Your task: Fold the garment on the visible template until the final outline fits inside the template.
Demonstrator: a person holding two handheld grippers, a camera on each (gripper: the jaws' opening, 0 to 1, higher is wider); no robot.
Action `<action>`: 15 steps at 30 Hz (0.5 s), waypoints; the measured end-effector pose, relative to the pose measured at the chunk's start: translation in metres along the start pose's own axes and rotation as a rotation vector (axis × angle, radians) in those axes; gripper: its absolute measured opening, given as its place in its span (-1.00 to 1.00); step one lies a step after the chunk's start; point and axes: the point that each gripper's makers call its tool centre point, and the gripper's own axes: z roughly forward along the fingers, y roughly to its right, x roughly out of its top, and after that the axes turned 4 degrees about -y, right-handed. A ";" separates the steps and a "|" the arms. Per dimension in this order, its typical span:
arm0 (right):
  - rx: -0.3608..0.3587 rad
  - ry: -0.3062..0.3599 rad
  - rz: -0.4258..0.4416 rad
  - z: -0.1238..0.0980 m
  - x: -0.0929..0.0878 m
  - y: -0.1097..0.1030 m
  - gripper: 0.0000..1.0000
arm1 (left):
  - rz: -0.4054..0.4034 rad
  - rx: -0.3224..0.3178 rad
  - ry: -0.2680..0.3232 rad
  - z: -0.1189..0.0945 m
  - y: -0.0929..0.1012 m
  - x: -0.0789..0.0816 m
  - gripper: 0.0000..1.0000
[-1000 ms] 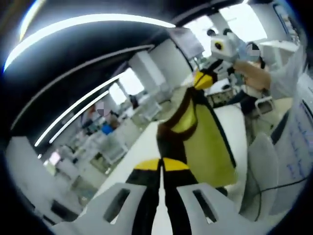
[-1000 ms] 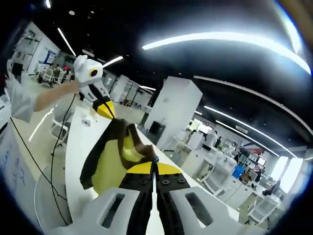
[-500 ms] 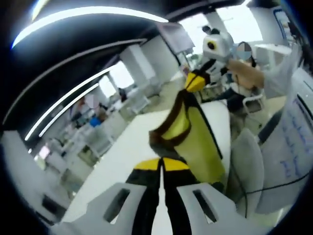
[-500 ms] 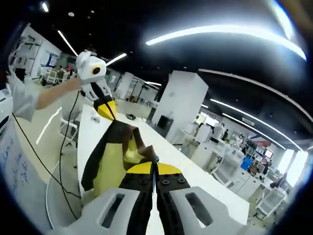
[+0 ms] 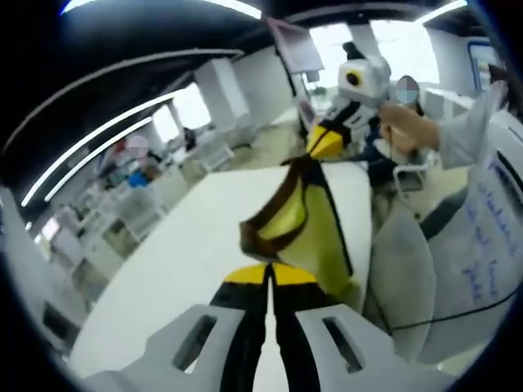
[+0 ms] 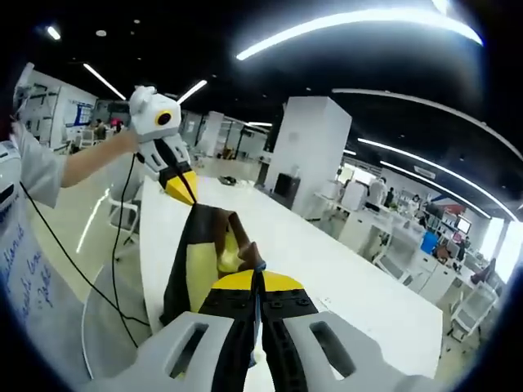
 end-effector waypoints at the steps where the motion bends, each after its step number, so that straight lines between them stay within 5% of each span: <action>1: 0.001 -0.005 0.005 0.002 -0.003 0.000 -0.98 | -0.004 -0.006 -0.006 0.003 0.000 -0.003 -1.00; 15: 0.047 -0.105 0.103 0.041 -0.058 0.008 -0.98 | -0.108 -0.093 -0.055 0.051 -0.013 -0.049 -1.00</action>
